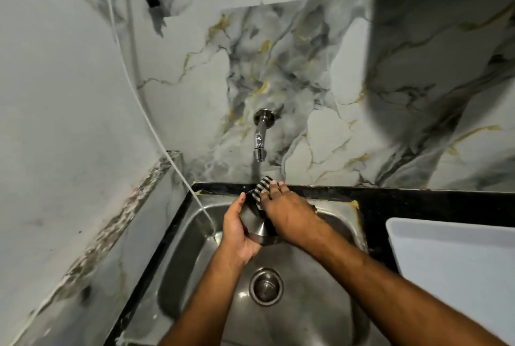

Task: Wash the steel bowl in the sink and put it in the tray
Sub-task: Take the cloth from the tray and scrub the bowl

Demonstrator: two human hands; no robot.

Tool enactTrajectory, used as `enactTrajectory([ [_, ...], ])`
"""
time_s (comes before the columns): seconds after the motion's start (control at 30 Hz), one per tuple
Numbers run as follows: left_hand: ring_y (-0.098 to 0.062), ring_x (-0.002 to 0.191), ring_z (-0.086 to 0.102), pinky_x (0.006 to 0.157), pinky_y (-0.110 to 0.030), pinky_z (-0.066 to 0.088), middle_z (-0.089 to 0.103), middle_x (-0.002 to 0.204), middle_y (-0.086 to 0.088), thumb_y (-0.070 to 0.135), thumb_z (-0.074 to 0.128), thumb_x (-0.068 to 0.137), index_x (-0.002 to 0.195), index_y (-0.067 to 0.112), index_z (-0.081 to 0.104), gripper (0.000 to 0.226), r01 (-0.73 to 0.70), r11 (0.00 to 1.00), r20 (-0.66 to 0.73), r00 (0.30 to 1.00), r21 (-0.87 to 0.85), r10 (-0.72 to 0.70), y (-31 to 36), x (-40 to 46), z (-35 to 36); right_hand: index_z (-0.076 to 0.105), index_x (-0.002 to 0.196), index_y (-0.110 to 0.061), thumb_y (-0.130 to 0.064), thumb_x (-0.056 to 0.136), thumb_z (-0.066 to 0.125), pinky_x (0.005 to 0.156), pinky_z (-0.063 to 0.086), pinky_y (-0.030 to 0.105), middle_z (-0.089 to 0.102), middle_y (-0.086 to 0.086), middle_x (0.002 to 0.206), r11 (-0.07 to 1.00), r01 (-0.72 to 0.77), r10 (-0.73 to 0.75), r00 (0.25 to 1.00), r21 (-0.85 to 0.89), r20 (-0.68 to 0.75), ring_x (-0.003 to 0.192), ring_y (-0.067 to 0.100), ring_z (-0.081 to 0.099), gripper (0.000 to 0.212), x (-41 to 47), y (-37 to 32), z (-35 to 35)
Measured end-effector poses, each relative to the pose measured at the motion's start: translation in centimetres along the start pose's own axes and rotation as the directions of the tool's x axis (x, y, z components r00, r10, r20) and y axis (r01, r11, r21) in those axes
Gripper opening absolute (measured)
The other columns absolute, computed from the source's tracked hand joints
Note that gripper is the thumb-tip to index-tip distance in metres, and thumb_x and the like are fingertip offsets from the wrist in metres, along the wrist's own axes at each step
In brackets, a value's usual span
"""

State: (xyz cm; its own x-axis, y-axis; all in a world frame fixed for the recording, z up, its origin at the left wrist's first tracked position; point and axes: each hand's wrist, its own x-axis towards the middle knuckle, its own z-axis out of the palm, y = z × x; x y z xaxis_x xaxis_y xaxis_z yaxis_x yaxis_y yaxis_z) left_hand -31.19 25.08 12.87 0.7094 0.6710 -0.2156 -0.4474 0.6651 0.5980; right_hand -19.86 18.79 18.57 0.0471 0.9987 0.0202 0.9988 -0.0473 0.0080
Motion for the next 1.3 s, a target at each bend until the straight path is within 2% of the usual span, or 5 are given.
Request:
enactTrajectory([
  [0.57, -0.041, 0.122, 0.055, 0.115, -0.060, 0.024, 0.067, 0.120, -0.024, 0.047, 0.062, 0.083, 0.114, 0.004, 0.070, 0.053, 0.109, 0.994, 0.146, 0.984, -0.022, -0.104, 0.3, 1.4, 0.1, -0.006, 0.157, -0.017, -0.023, 0.098, 0.057, 0.120, 0.022, 0.053, -0.009, 0.019, 0.165, 0.969, 0.230, -0.198, 0.942, -0.093, 0.271, 0.150, 0.041, 0.008, 0.086, -0.2, 0.4, -0.8],
  [0.87, -0.032, 0.105, 0.066, 0.083, -0.045, 0.057, 0.070, 0.115, -0.018, 0.037, 0.073, 0.079, 0.141, 0.012, 0.047, 0.071, -0.127, 0.988, 0.166, 0.980, 0.089, 0.111, 1.4, 1.9, 1.4, 0.056, 0.127, -0.032, 0.007, 0.075, 0.056, 0.056, 0.053, 0.013, 0.067, -0.003, 0.102, 0.858, 0.050, -0.189, 0.957, 0.512, 0.222, 0.072, 0.011, 0.062, 0.064, -3.4, 0.6, -4.0],
  [1.03, -0.038, 0.110, 0.059, 0.095, -0.052, 0.049, 0.060, 0.123, -0.025, 0.033, 0.078, 0.072, 0.144, 0.010, 0.041, 0.084, -0.088, 0.975, 0.196, 0.979, 0.203, 0.047, 1.9, 1.7, 2.0, 0.011, 0.157, -0.019, 0.007, 0.082, 0.062, 0.122, 0.021, 0.042, 0.013, 0.008, 0.166, 0.888, 0.234, -0.315, 0.937, 0.396, 0.151, 0.150, 0.027, 0.018, 0.095, -4.3, 0.6, -0.8],
  [1.2, -0.042, 0.118, 0.052, 0.105, -0.054, 0.037, 0.044, 0.136, -0.032, 0.032, 0.077, 0.071, 0.146, 0.013, 0.038, 0.086, -0.010, 0.974, 0.175, 0.984, 0.226, -0.030, 2.0, 1.8, 3.0, 0.001, 0.155, 0.000, -0.002, 0.096, 0.047, 0.121, 0.014, 0.057, -0.010, 0.030, 0.161, 0.943, 0.256, -0.209, 0.953, -0.211, 0.221, 0.147, 0.051, 0.002, 0.075, -4.3, 2.3, 0.1],
  [1.3, -0.038, 0.118, 0.054, 0.108, -0.052, 0.036, 0.051, 0.132, -0.028, 0.030, 0.071, 0.076, 0.142, 0.010, 0.044, 0.074, 0.008, 0.970, 0.132, 0.990, 0.241, -0.041, 1.9, 2.1, 4.4, -0.008, 0.152, 0.005, 0.005, 0.089, 0.051, 0.121, 0.017, 0.055, -0.014, 0.038, 0.157, 0.999, 0.018, -0.025, 0.982, 0.038, 0.185, 0.147, 0.051, 0.004, 0.086, -2.9, 1.5, -1.2],
])
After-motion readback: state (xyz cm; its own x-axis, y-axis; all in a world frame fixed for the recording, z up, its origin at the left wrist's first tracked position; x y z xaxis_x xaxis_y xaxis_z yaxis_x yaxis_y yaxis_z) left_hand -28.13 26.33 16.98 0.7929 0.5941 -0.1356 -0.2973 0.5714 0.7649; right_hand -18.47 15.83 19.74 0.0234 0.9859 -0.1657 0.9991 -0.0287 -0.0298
